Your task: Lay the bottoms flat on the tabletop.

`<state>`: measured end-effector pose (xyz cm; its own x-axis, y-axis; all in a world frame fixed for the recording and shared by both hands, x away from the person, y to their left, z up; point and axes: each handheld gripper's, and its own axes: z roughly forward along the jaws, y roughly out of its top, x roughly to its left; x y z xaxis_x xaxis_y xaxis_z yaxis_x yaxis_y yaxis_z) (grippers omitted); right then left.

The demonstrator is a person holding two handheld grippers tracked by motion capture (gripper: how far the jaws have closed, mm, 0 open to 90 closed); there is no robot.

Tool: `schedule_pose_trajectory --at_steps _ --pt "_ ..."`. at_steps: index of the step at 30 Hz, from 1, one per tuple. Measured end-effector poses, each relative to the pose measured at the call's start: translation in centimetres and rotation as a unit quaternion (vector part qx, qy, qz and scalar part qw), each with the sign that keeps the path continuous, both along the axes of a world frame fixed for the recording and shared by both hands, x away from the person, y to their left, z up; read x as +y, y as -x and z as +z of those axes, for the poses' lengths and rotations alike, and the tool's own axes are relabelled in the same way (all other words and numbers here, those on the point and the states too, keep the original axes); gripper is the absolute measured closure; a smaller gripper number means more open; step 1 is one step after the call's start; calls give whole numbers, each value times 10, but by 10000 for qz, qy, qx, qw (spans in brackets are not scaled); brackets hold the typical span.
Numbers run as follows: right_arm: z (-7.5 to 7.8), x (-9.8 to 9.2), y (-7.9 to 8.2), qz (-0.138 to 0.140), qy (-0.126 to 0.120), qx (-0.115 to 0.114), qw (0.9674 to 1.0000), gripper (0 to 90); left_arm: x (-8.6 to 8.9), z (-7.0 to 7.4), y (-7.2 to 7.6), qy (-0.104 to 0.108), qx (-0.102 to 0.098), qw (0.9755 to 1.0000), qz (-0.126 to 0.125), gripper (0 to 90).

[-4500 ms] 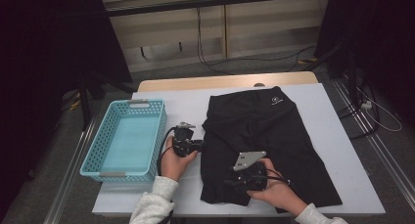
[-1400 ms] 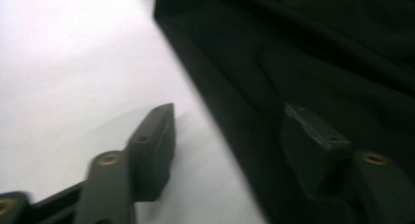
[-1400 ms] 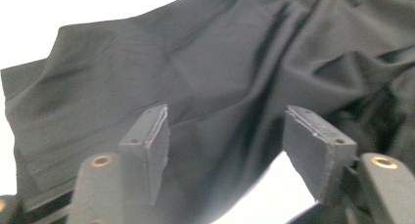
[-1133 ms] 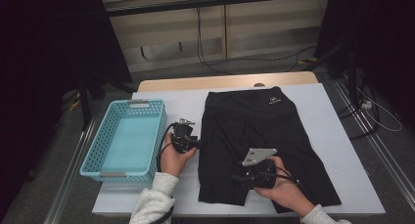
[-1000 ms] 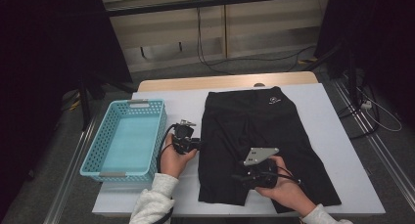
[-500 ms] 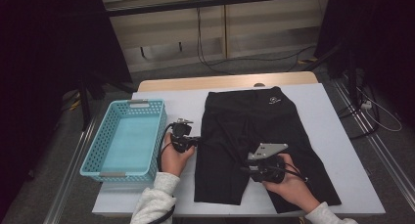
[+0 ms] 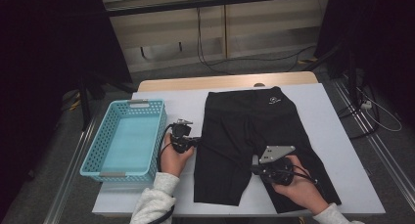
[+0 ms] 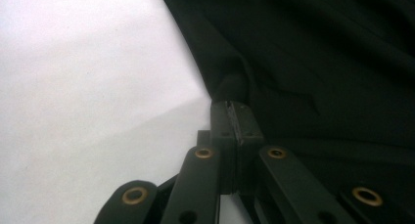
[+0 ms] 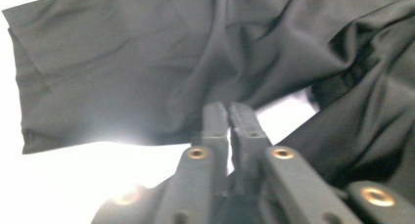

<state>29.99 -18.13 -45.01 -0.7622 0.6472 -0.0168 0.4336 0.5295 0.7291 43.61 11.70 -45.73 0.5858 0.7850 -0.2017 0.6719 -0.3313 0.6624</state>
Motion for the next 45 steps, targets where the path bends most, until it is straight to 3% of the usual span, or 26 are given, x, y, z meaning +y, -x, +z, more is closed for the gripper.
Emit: schedule_pose_trajectory --at_steps 2,5,10,12,14,15,17,21,24,26,27,29,30,37,40,43,45 --pt "5 4 1 47 -181 -135 9997 758 0 0 0 8 6 10000 3 894" --pt "5 21 1 255 -368 -157 9989 668 -1 0 0 -10 1 10000 -40 892" --pt "-8 53 -4 549 -111 -6 9984 614 -2 0 2 -15 -25 10000 -12 891" --pt "-13 51 -3 545 -52 98 9985 666 -1 -1 1 23 -18 10000 -3 891" --pt "-12 41 -2 606 -136 234 9978 843 -1 0 1 15 13 10000 -37 891" --pt "-11 37 -1 596 -128 270 9978 879 -1 -1 1 15 -10 10000 -16 891" --pt "-10 26 1 631 -157 397 9971 900 0 0 1 -1 20 10000 -43 891" --pt "-5 9 8 581 -98 341 9977 898 -1 0 1 -14 13 10000 -35 890" --pt "2 8 9 530 -167 167 9983 851 -1 0 1 -9 14 10000 -25 885" --pt "4 12 7 444 -208 33 9988 748 -1 0 1 14 29 10000 -45 876" --pt "5 15 6 429 -252 -24 9988 743 -1 0 1 7 23 10000 -36 870" --pt "4 23 1 391 -314 -4 9987 656 0 1 1 25 33 10000 -53 851" --pt "3 28 0 367 -312 -37 9988 655 0 1 1 18 31 10000 -59 851" --pt "-7 62 -5 751 -324 -38 9966 550 0 0 1 60 8 10000 -36 835" --pt "-13 73 -5 902 -277 48 9955 504 0 2 1 54 -40 10000 -39 783" --pt "-19 78 -1 969 -262 46 9949 516 0 4 1 21 -104 9999 -48 700" --pt "-18 77 -1 983 -236 39 9949 615 -1 3 2 -56 -89 9999 -47 635"
